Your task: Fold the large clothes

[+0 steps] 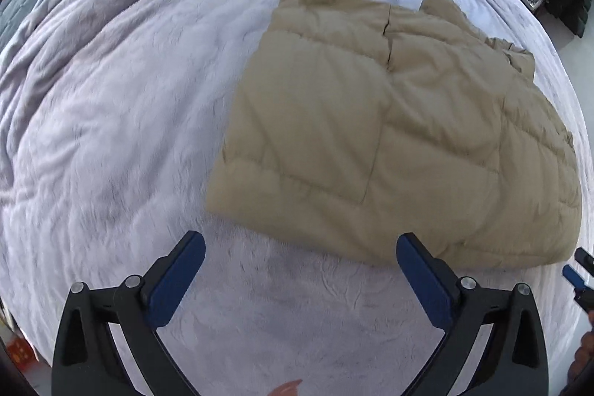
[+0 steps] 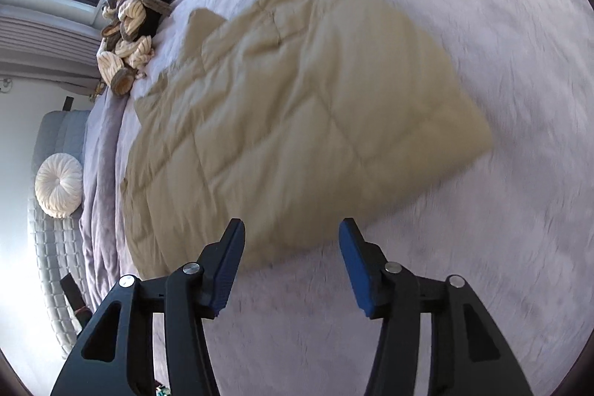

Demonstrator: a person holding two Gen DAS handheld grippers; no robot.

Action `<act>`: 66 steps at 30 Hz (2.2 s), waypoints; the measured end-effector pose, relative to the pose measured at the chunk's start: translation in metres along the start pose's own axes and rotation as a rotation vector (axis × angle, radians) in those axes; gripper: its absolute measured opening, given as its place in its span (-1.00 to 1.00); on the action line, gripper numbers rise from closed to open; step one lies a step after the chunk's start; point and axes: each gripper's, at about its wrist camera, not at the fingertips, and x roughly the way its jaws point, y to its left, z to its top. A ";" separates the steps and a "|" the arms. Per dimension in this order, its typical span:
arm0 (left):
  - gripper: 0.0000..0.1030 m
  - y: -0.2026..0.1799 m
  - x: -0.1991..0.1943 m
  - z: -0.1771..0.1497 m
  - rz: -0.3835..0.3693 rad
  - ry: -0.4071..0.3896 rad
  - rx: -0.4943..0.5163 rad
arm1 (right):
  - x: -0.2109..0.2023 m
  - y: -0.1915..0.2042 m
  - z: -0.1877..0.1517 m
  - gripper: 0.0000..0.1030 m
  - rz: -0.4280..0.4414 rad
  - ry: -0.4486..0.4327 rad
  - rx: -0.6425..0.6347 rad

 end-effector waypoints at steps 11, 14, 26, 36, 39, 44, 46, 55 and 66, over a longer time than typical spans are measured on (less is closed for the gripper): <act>1.00 0.006 0.017 -0.015 0.001 0.053 -0.041 | 0.019 -0.019 -0.020 0.84 0.056 0.009 0.099; 1.00 0.006 0.020 -0.016 0.014 0.047 -0.041 | 0.020 -0.024 -0.021 0.85 0.066 -0.004 0.117; 1.00 0.014 0.031 -0.012 -0.098 0.057 -0.099 | 0.028 -0.038 -0.018 0.99 0.111 0.009 0.164; 1.00 0.043 0.067 -0.015 -0.433 0.126 -0.292 | 0.041 -0.054 -0.015 0.99 0.243 0.009 0.237; 1.00 0.040 0.078 -0.014 -0.454 0.124 -0.307 | 0.051 -0.053 -0.012 0.99 0.268 0.013 0.240; 1.00 0.033 0.084 -0.001 -0.480 0.106 -0.312 | 0.064 -0.048 -0.003 0.99 0.307 0.001 0.242; 1.00 0.033 0.085 0.003 -0.487 0.102 -0.320 | 0.068 -0.048 0.002 0.99 0.326 -0.013 0.254; 1.00 0.020 0.105 0.036 -0.496 0.065 -0.393 | 0.097 -0.040 0.030 0.99 0.403 -0.061 0.306; -0.36 0.017 0.077 0.051 -0.494 0.002 -0.386 | 0.097 -0.052 0.027 0.46 0.428 -0.038 0.434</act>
